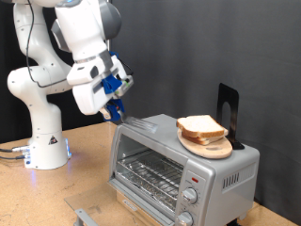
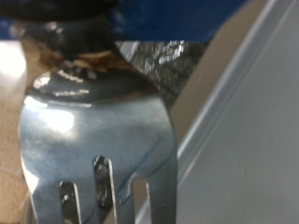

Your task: Make a piece of toast with the oven

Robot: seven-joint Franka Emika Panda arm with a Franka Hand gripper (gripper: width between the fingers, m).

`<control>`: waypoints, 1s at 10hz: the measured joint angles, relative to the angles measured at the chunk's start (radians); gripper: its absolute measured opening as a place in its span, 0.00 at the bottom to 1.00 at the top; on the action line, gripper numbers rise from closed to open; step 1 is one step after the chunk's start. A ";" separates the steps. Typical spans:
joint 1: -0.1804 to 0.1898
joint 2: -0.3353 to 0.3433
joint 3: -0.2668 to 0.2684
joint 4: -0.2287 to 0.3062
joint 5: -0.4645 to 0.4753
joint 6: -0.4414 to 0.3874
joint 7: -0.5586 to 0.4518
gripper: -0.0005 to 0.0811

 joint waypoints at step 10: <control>0.030 0.113 0.055 0.085 0.076 0.015 0.001 0.54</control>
